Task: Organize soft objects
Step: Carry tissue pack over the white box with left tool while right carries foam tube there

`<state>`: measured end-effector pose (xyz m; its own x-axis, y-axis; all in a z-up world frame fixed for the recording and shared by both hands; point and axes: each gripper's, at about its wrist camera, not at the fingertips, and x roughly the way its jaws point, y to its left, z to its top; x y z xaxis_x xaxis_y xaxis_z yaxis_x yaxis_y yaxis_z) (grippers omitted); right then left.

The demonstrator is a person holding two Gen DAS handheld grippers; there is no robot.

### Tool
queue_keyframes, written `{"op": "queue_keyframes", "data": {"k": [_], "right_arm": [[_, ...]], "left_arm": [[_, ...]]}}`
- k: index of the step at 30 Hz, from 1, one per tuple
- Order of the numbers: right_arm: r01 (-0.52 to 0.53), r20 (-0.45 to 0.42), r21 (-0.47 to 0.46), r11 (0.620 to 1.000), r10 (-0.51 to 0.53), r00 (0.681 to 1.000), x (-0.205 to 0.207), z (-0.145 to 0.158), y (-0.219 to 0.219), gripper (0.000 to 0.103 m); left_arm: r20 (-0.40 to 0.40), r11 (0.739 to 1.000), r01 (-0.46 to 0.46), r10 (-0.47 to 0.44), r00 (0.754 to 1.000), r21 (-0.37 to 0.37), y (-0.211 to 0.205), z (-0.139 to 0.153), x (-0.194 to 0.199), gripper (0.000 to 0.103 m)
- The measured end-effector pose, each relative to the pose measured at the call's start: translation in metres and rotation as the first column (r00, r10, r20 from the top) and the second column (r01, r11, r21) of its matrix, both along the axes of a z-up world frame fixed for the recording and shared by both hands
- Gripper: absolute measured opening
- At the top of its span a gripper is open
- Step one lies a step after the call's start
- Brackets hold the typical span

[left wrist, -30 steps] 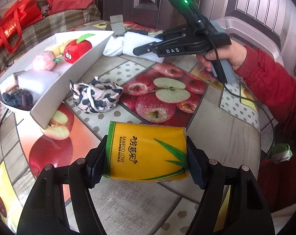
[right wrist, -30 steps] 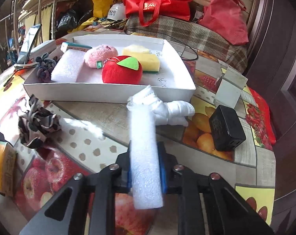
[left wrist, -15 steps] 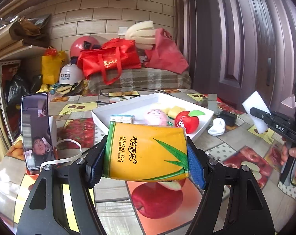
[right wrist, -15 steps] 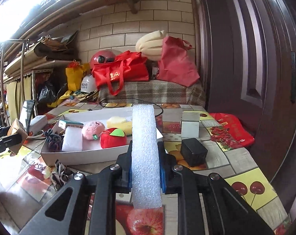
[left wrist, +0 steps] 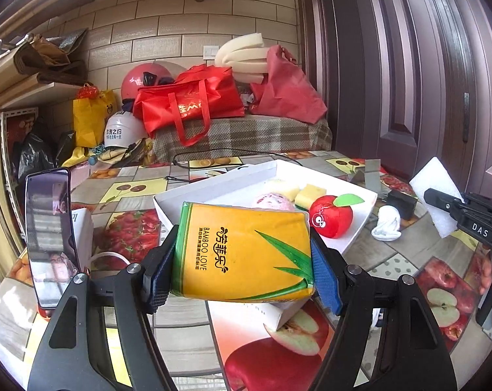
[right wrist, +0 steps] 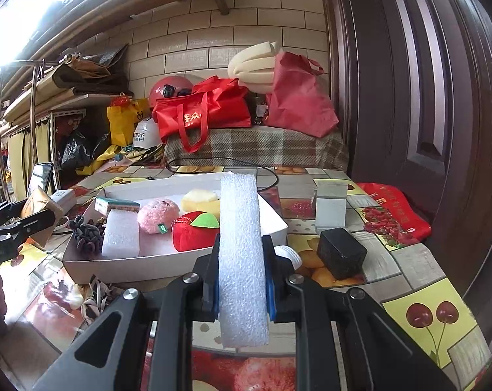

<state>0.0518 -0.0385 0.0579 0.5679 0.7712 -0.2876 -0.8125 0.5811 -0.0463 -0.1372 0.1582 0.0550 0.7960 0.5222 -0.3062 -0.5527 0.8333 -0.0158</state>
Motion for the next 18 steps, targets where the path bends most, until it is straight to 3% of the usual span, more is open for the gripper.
{"op": "queue_keyframes", "data": {"k": [10,18], "right_arm": [[-0.016,-0.021,-0.002,1.0,0.016,1.0,0.003,-0.001,0.022,0.019],[-0.108,-0.046,-0.03,0.994,0.106,0.993,0.0,0.0,0.067,0.019]], "left_arm": [[0.004,1.0,-0.003,0.003,1.0,-0.005,0.016,0.002,0.022,0.073],[0.035,1.0,0.029,-0.029,0.999,-0.001,0.042,0.006,0.041,0.073]]}}
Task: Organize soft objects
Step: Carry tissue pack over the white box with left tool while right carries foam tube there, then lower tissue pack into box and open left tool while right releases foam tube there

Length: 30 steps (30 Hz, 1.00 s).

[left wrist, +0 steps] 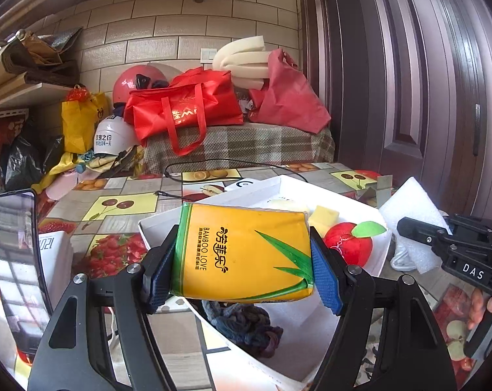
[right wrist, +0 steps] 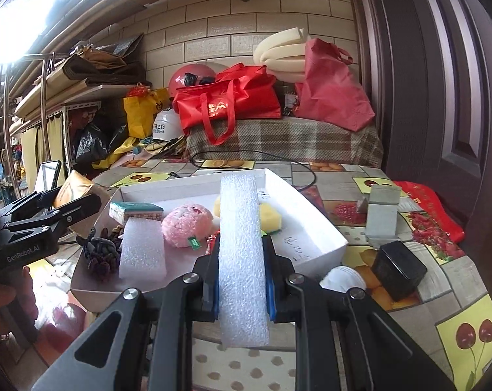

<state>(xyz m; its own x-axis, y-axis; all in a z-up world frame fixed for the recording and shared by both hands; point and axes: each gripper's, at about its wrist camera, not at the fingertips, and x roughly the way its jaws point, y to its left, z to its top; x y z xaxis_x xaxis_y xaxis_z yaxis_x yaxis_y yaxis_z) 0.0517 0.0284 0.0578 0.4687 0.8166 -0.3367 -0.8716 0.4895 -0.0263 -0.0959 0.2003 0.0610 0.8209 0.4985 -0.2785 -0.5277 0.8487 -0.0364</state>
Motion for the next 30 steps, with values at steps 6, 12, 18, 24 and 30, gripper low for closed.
{"op": "queue_keyframes", "data": {"k": [6,12,18,24,30], "right_arm": [[-0.102,-0.042,-0.062,0.993,0.1,0.994,0.003,-0.003,0.042,0.019],[-0.209,-0.076,-0.171,0.963,0.199,0.977,0.0,-0.012,0.077,0.019],[-0.157,-0.074,-0.245,0.957,0.144,0.987,0.007,-0.02,0.091,0.019],[0.03,-0.085,-0.192,0.981,-0.047,0.995,0.047,-0.014,0.086,0.019],[0.01,-0.135,-0.121,0.993,-0.027,0.99,0.041,-0.01,0.085,0.019]], "left_arm": [[-0.019,0.999,0.022,-0.023,1.0,-0.049,0.023,0.0,0.016,0.073],[-0.013,0.997,0.014,-0.015,1.0,-0.082,0.03,-0.001,0.016,0.073],[-0.014,0.998,0.018,-0.018,1.0,-0.061,0.03,0.001,0.021,0.073],[-0.007,0.998,0.017,-0.017,1.0,-0.066,0.033,0.002,0.022,0.073],[-0.009,0.999,0.013,-0.014,1.0,-0.042,0.033,0.002,0.026,0.073]]}}
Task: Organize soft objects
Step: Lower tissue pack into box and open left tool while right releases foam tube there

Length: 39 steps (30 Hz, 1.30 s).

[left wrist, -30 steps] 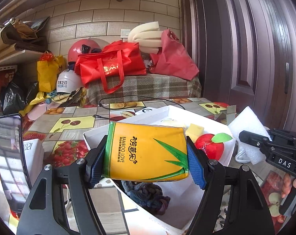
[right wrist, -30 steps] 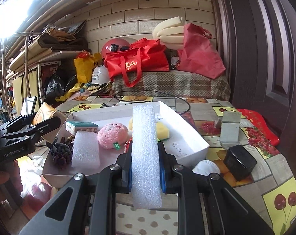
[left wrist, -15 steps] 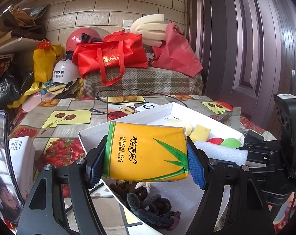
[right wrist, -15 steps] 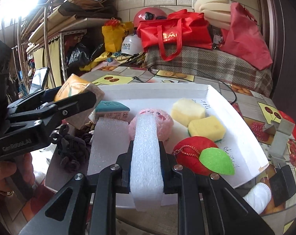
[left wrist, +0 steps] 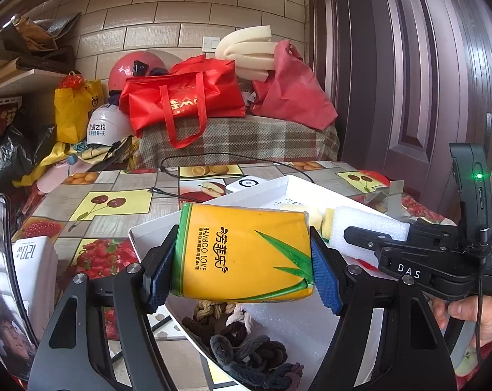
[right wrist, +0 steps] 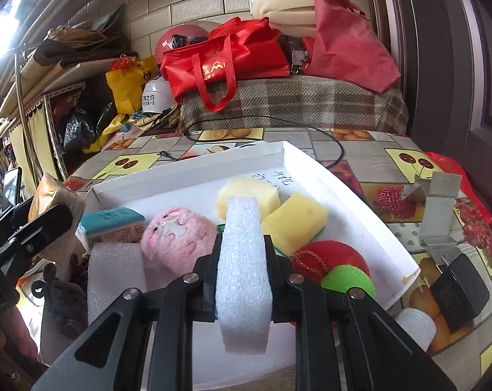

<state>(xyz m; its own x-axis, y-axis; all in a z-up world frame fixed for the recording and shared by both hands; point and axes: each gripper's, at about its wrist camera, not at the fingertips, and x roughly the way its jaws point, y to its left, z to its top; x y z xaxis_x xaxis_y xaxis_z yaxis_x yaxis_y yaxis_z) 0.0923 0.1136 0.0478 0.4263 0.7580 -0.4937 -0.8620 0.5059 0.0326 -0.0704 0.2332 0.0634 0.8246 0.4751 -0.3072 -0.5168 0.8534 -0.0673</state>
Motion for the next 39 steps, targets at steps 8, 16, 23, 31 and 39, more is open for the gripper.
{"op": "queue_keyframes", "data": {"k": [8,16,23,31,39], "right_arm": [[0.002,-0.003,-0.011,1.0,-0.002,1.0,0.001,0.0,0.01,0.019],[0.008,0.022,-0.009,1.0,-0.008,1.0,-0.001,0.0,0.014,0.019],[0.014,0.039,-0.008,1.0,-0.013,0.999,-0.005,0.001,0.018,0.019],[0.015,0.051,-0.005,1.0,-0.015,0.999,-0.007,0.002,0.018,0.019],[0.026,0.047,0.0,1.0,-0.026,0.999,-0.005,0.004,0.017,0.02]], "left_arm": [[-0.027,1.0,0.006,-0.005,1.0,0.029,0.002,0.0,0.014,0.073],[-0.063,1.0,0.009,-0.007,0.998,0.026,0.007,-0.001,0.027,0.073],[-0.072,1.0,-0.005,0.006,0.997,0.02,0.009,-0.002,0.029,0.073],[-0.076,0.999,-0.027,0.028,0.997,0.022,0.01,-0.003,0.031,0.073],[-0.074,0.995,-0.09,0.092,0.993,0.032,0.011,-0.003,0.029,0.077]]}}
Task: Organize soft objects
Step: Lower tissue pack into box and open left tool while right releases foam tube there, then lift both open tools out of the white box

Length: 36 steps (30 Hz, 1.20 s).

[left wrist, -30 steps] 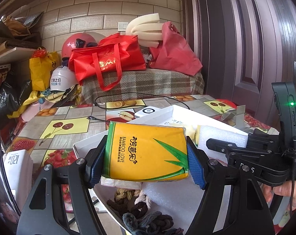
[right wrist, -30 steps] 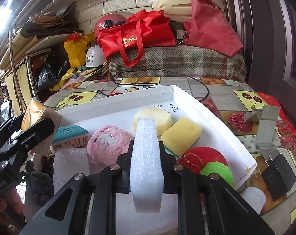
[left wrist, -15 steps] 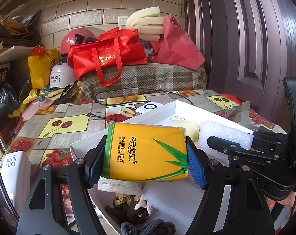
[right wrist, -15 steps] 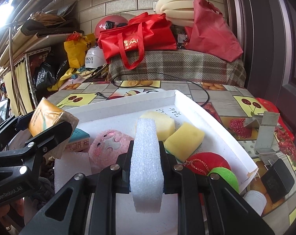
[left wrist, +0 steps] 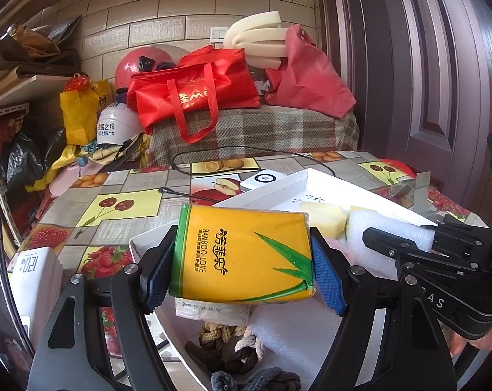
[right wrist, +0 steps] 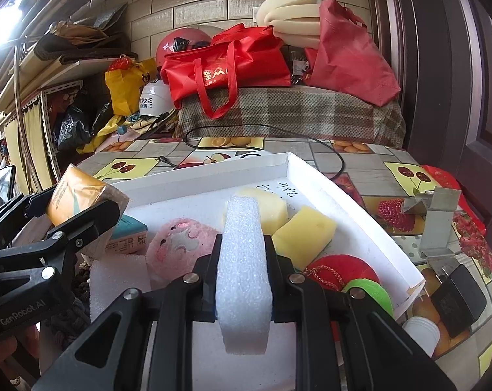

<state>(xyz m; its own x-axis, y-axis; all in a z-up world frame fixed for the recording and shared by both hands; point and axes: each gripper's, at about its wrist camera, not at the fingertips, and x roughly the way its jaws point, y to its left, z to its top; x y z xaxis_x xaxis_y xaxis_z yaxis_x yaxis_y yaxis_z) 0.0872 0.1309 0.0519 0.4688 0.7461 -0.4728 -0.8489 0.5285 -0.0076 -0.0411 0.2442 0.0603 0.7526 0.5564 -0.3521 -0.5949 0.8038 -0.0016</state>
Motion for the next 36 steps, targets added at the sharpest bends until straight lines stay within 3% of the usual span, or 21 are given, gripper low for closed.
{"op": "queue_keyframes", "data": {"k": [2,4,5,9,13,17,30,36], "right_arm": [[0.004,0.0,0.001,1.0,-0.004,1.0,0.0,0.0,-0.001,0.021],[0.005,0.006,0.0,1.0,-0.005,1.0,0.0,0.001,-0.001,0.04],[0.008,0.013,0.001,1.0,-0.008,1.0,-0.001,0.001,-0.001,0.068],[0.051,-0.009,0.025,0.998,-0.051,0.999,0.007,0.001,-0.007,0.091],[0.063,-0.003,0.033,0.998,-0.062,0.998,0.006,0.001,-0.008,0.092],[0.078,-0.01,0.038,0.996,-0.078,0.997,0.007,0.001,-0.01,0.103],[0.056,0.057,0.043,0.997,-0.058,0.997,-0.008,0.003,-0.01,0.103],[0.037,0.115,0.139,0.99,-0.054,0.992,-0.02,0.01,-0.027,0.103]], "left_arm": [[0.002,1.0,-0.015,0.015,1.0,0.008,-0.001,0.0,0.0,0.083],[0.009,0.999,-0.028,0.028,1.0,0.017,-0.001,0.001,-0.002,0.093],[0.02,0.999,-0.043,0.042,0.999,0.013,0.001,0.001,-0.004,0.101],[0.04,0.999,-0.042,0.042,0.998,-0.008,0.005,-0.001,-0.008,0.103],[0.054,0.999,-0.045,0.045,0.998,0.008,0.001,0.0,-0.011,0.103],[0.073,0.999,-0.051,0.051,0.996,0.002,0.003,0.001,-0.014,0.103],[0.109,0.996,-0.087,0.087,0.99,-0.006,0.003,0.003,-0.024,0.103],[0.13,0.997,-0.071,0.076,0.989,-0.04,-0.002,0.002,-0.043,0.103]]}}
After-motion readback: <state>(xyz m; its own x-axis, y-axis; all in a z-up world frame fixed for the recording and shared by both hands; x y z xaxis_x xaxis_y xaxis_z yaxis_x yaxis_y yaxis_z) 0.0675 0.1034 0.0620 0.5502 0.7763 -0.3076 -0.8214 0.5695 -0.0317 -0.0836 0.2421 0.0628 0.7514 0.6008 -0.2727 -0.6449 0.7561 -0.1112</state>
